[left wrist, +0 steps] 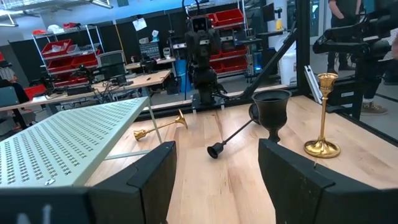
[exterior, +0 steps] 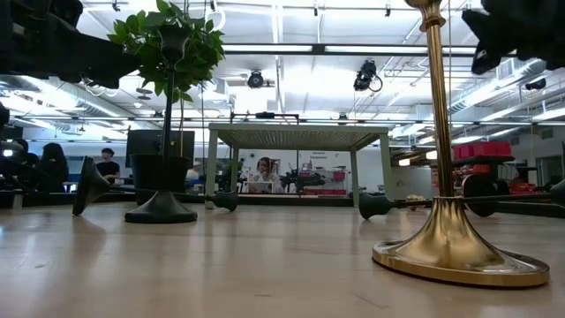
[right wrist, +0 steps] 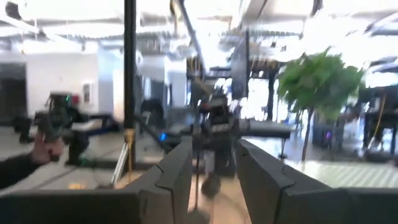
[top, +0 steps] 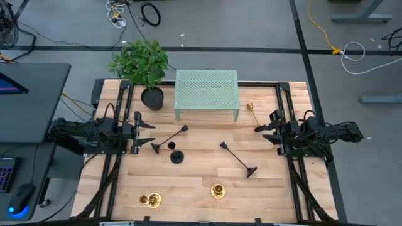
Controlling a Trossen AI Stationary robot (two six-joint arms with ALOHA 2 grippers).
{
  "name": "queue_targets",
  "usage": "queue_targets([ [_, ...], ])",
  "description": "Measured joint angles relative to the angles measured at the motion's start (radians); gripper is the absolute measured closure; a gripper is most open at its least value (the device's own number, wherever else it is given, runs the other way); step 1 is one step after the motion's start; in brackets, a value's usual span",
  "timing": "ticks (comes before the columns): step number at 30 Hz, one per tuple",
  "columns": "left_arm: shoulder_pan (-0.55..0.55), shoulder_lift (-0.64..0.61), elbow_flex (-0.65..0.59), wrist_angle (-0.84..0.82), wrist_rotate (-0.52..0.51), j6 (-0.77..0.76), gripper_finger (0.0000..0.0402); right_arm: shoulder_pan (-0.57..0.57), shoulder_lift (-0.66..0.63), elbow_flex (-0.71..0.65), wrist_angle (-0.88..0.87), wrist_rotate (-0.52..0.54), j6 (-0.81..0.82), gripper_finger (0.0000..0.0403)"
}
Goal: Pick & Place candle stick holders
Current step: Put the top gold candle holder on the shelf
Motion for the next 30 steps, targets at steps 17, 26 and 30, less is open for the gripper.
queue_targets([
  [17, 0.000, 0.000, 0.000, -0.001, 0.000, -0.050, 0.0175, 0.000, 0.099, 0.305, -0.604, 0.618, 0.284, 0.0257],
  [26, 0.000, 0.000, 0.000, -0.001, 0.000, -0.049, 0.0175, -0.003, 0.343, 0.582, -1.008, 0.702, 0.524, 0.0254],
  [30, 0.000, 0.000, 0.000, -0.001, 0.000, -0.049, 0.0175, -0.031, 0.485, 0.706, -1.244, 0.705, 0.675, 0.0254],
])
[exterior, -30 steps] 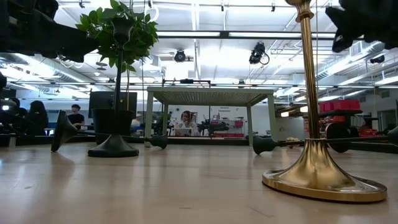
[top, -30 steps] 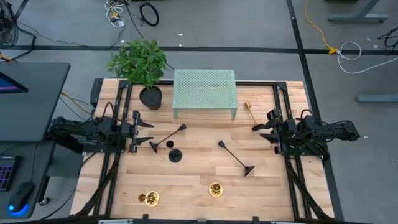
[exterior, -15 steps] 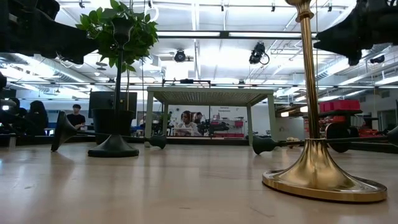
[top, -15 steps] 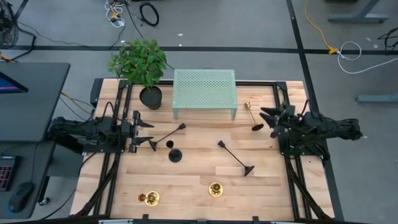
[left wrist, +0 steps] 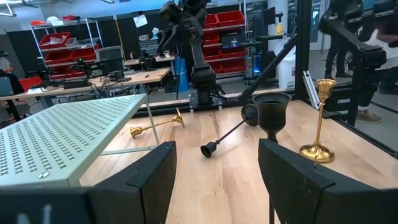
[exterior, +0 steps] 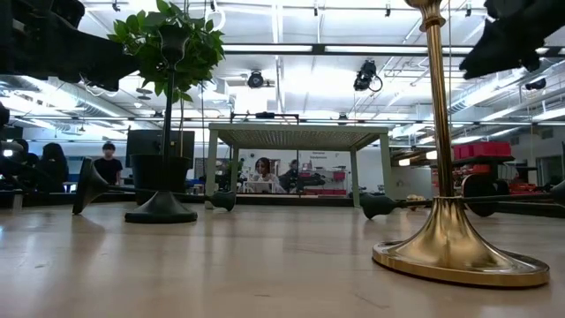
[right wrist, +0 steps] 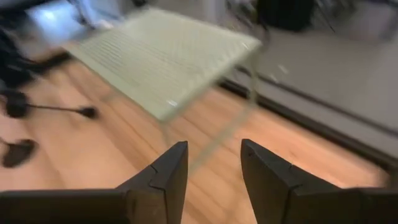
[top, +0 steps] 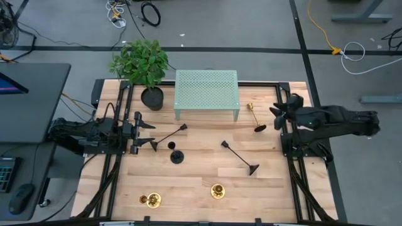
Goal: Pick & Place candle stick holders
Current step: Put the top gold candle holder on the shelf
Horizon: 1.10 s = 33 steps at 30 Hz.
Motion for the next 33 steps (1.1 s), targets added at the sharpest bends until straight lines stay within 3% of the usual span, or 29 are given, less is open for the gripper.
queue_targets([
  [6, 0.000, 0.000, 0.000, 0.001, 0.000, 0.000, 0.0175, -0.083, 0.185, 0.141, -0.272, -0.037, 0.177, 0.0254],
  [14, 0.000, 0.000, 0.000, 0.001, 0.000, 0.000, 0.0175, -0.273, 0.350, 0.204, -0.380, -0.146, 0.200, 0.0254],
  [25, 0.000, 0.000, 0.000, 0.001, -0.003, 0.001, 0.0175, -0.552, 0.483, 0.204, -0.310, -0.286, 0.050, 0.0254],
  [33, 0.000, 0.000, 0.000, 0.001, -0.003, 0.001, 0.0175, -0.640, 0.613, 0.204, -0.191, -0.386, -0.075, 0.0254],
])
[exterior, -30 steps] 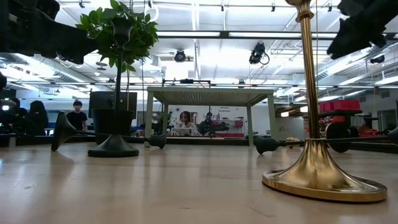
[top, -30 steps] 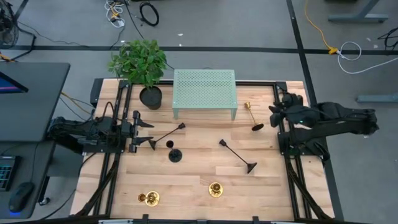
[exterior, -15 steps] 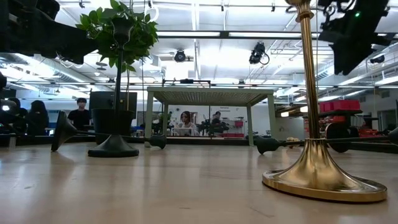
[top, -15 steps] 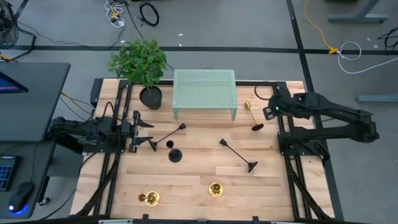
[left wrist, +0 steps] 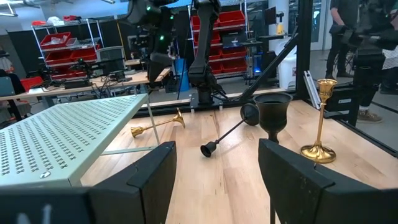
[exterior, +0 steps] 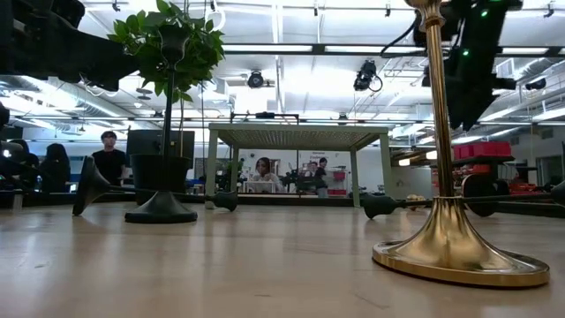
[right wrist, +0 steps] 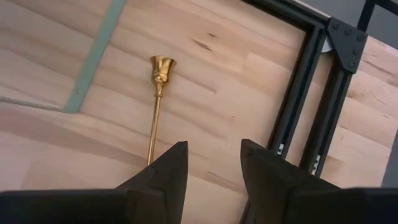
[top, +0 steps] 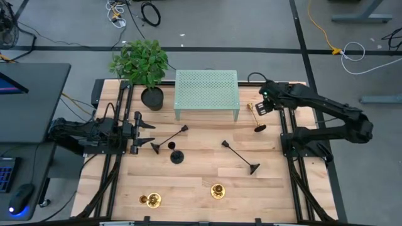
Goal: Pick & Place candle stick holders
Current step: Put the top gold candle holder on the shelf
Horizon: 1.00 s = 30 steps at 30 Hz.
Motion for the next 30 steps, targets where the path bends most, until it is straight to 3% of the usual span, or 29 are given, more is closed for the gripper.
queue_targets([
  [12, 0.000, 0.000, 0.000, 0.000, 0.000, 0.000, 0.0175, -0.019, 0.143, 0.000, 0.097, -0.069, -0.083, 0.0251],
  [24, 0.000, 0.000, 0.000, 0.000, 0.000, 0.000, 0.0175, -0.019, 0.209, 0.000, 0.109, -0.077, -0.061, 0.0177],
  [30, 0.000, 0.000, 0.000, 0.000, 0.000, 0.000, 0.0175, -0.019, 0.237, 0.000, 0.131, -0.092, -0.061, 0.0165],
])
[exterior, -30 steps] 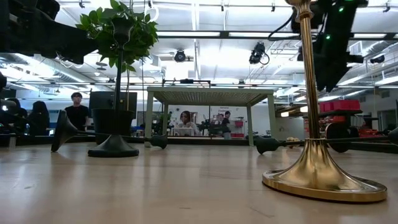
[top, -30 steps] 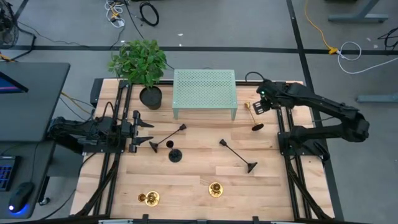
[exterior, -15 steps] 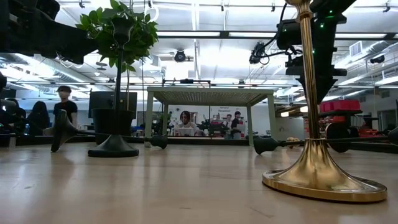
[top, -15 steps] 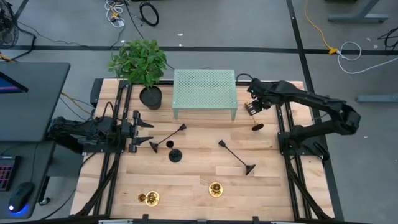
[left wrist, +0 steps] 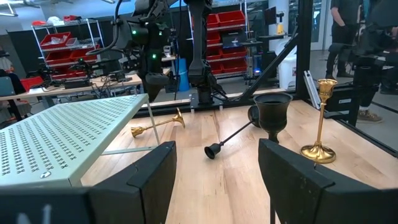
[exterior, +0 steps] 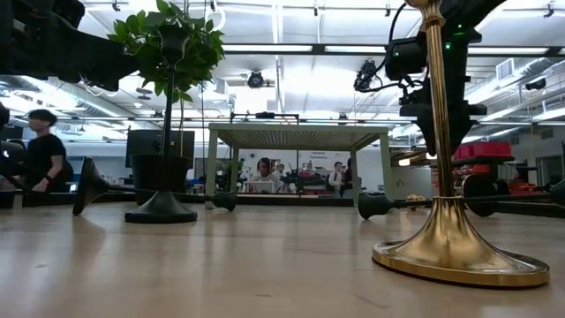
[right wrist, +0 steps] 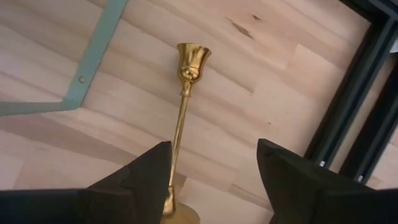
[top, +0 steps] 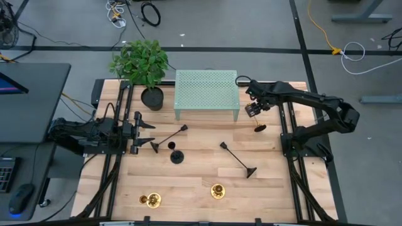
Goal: Pick & Place candle stick holders
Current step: Put the top gold candle holder on the shelf
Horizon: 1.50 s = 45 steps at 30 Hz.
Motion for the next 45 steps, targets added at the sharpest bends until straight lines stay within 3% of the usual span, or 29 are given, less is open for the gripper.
queue_targets([
  [12, 0.000, 0.000, 0.000, 0.000, 0.000, 0.000, 0.0175, 0.027, 0.048, -0.007, 0.020, -0.013, 0.009, 0.0165],
  [29, 0.000, 0.000, 0.000, 0.000, 0.000, 0.000, 0.0175, 0.024, 0.048, -0.289, 0.353, -0.109, 0.076, 0.0165],
  [45, 0.000, 0.000, 0.000, 0.000, 0.000, 0.000, 0.0175, 0.019, 0.047, -0.363, 0.462, -0.092, 0.075, 0.0165],
])
